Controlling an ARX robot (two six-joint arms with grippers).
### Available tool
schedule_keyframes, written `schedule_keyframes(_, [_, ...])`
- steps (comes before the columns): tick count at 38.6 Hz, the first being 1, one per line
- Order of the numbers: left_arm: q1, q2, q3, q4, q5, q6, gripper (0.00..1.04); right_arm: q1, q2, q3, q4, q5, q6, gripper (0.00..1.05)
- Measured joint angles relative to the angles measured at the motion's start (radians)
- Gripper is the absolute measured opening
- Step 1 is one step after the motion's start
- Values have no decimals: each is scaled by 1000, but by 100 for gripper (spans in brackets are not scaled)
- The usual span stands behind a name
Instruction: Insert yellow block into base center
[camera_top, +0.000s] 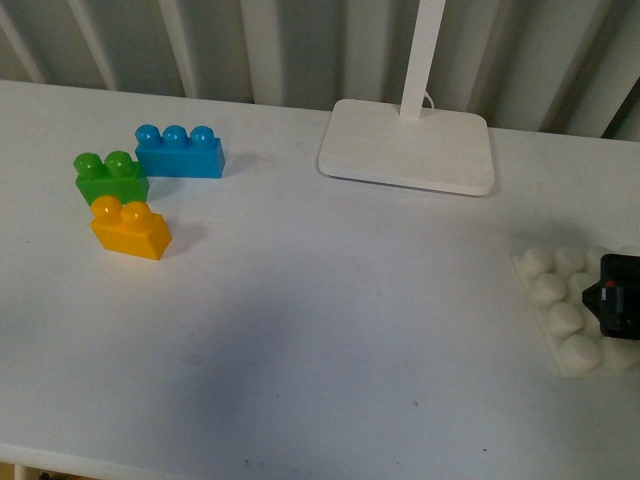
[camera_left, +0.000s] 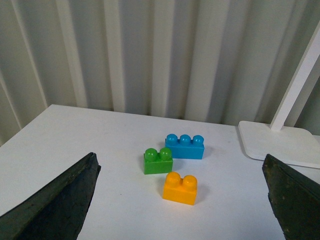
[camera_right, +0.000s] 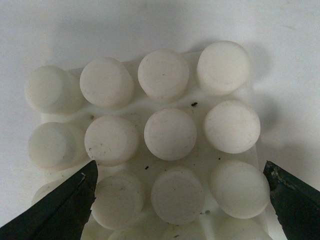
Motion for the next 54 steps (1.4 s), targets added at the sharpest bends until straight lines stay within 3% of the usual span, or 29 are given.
schedule_keyframes(15, [0, 0, 0, 0, 0, 0, 98, 291, 100, 87, 18, 196, 299, 96])
schedule_keyframes(27, [0, 0, 0, 0, 0, 0, 98, 489, 190, 255, -68, 259, 478, 96])
schedule_keyframes(41, [0, 0, 0, 0, 0, 0, 98, 594, 248, 380, -133, 263, 556, 96])
schedule_keyframes(54, [0, 0, 0, 0, 0, 0, 98, 628, 278, 448, -179, 272, 591, 96])
